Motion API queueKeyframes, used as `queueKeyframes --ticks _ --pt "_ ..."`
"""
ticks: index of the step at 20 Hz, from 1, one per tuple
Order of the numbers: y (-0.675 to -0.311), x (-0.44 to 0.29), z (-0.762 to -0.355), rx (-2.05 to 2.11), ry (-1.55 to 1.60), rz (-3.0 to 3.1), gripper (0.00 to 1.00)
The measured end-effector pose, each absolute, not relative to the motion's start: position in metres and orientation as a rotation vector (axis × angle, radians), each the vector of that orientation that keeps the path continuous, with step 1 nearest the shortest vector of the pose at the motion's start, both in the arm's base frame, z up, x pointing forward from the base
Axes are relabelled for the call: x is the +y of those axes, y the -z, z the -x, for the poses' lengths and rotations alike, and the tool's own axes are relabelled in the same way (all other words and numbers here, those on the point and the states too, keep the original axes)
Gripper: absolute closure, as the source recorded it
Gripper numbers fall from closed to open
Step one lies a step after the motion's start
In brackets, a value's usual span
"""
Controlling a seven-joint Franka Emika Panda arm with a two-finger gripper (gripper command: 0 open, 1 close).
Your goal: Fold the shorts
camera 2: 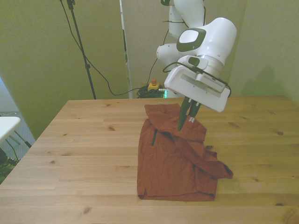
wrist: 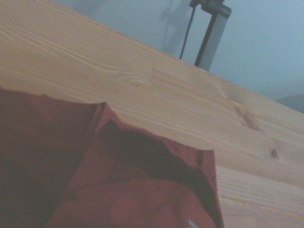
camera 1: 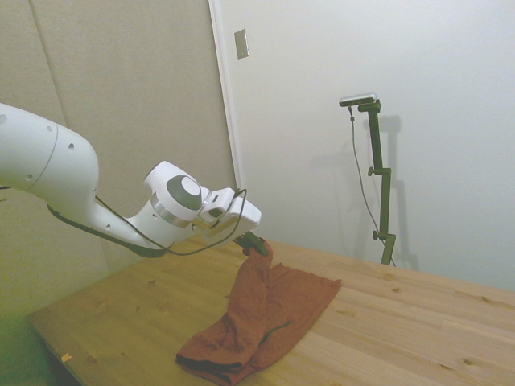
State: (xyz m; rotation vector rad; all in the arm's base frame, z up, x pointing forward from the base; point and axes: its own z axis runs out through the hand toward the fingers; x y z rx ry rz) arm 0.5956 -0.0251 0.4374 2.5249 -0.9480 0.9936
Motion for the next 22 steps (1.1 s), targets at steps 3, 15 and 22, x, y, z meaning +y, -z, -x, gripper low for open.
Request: queueKeyframes --ticks 3,15,22 --pt "-0.439 -0.056 -0.608 -1.012 -0.964 -2.521 1.00" --pt "-0.424 -0.134 -0.639 -1.196 -0.856 -2.531 0.00" --pt "-0.431 -0.158 -0.647 -1.247 -0.850 -2.550 0.00"
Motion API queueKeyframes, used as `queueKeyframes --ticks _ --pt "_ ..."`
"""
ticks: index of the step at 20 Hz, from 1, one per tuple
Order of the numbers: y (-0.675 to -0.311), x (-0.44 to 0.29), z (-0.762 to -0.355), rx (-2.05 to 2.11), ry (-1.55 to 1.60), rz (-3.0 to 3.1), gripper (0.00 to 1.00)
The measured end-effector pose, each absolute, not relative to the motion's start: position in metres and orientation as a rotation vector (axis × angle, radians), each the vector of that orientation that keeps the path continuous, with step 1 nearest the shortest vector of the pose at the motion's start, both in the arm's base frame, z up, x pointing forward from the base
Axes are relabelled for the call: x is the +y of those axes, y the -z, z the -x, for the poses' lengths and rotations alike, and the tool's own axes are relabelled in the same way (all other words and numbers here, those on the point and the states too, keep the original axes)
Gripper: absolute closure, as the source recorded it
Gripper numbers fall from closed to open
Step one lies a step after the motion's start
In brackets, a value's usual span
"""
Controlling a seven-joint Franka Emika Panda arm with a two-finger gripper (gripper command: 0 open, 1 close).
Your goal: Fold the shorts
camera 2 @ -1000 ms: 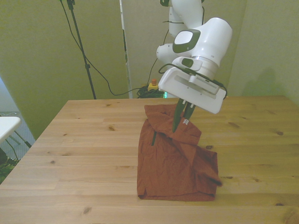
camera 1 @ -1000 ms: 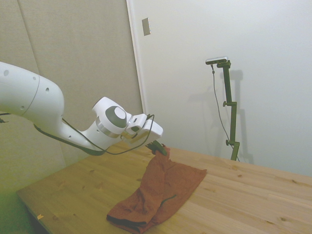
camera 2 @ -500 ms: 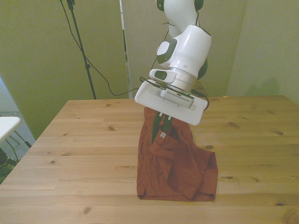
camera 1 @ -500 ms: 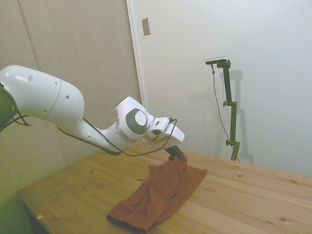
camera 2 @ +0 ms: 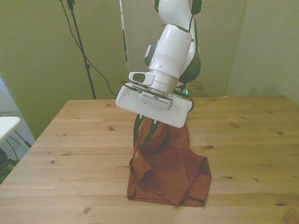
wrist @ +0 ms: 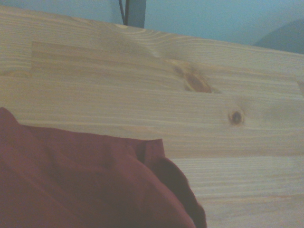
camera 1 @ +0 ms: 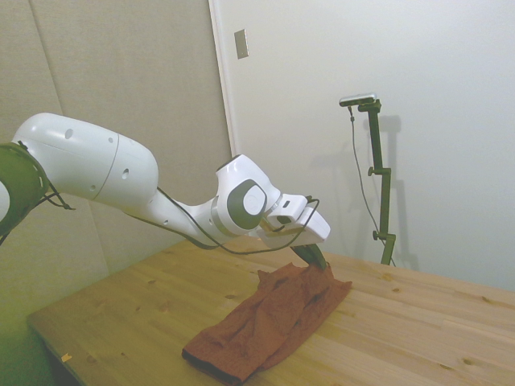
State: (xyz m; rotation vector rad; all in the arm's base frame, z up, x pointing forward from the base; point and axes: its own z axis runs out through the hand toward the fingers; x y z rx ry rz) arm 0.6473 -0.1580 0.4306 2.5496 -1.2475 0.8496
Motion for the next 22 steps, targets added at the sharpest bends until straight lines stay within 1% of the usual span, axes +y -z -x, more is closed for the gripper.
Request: queueKeyframes --ticks 8,11,13,15,18,22 --pt "-0.452 -0.170 -0.649 -1.347 -0.856 -2.587 0.00" --pt "-0.450 -0.153 -0.641 -1.406 -0.642 -2.643 0.00" --pt "-0.455 -0.133 -0.629 -1.443 -0.514 -2.676 0.00" --pt "-0.466 -0.114 -0.605 -1.474 -0.423 -2.718 0.00" --pt "-0.482 -0.093 -0.554 -1.496 -0.284 -2.801 0.00" --pt "-0.484 -0.060 -0.479 -1.422 -0.108 -2.921 0.00"
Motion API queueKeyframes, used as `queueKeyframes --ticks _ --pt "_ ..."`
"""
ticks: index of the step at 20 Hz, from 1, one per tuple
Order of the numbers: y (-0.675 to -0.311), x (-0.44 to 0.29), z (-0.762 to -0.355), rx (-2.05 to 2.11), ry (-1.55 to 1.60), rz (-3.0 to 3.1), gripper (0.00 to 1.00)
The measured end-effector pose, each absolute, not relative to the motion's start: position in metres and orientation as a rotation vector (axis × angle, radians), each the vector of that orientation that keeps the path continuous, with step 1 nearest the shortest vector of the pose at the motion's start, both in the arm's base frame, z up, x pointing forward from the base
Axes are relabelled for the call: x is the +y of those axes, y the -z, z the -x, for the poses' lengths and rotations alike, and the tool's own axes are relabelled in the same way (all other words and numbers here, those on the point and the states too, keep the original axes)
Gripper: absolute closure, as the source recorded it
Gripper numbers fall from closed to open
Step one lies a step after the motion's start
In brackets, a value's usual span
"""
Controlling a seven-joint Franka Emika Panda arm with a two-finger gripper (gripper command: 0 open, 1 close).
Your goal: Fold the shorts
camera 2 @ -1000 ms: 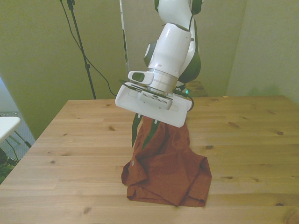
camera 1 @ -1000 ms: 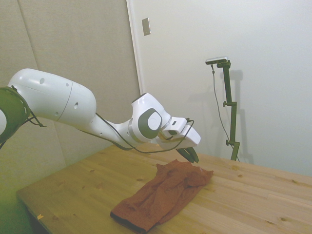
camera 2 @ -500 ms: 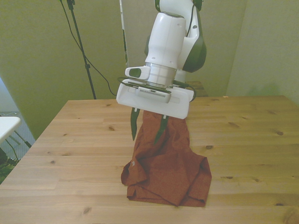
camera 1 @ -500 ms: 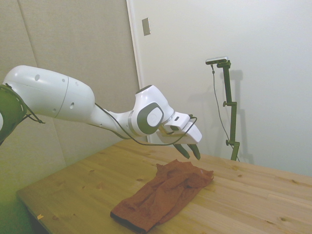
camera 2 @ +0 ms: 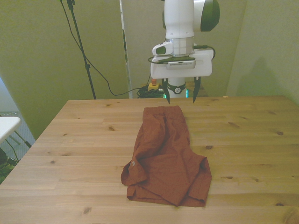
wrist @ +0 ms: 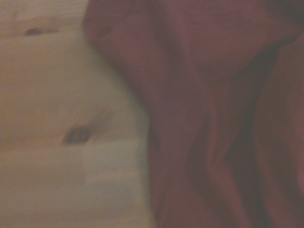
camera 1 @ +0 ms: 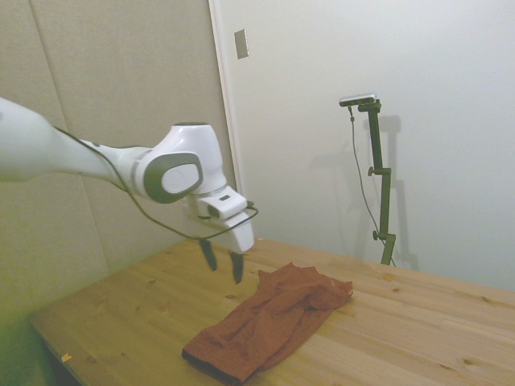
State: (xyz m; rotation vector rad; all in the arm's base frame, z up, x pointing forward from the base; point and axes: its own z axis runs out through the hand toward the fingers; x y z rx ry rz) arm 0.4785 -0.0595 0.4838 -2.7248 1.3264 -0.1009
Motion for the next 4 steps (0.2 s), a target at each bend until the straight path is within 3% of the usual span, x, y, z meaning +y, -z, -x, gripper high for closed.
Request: queueKeyframes --ticks 4 --pt "-0.473 -0.022 -0.407 1.233 -0.006 2.769 0.00"
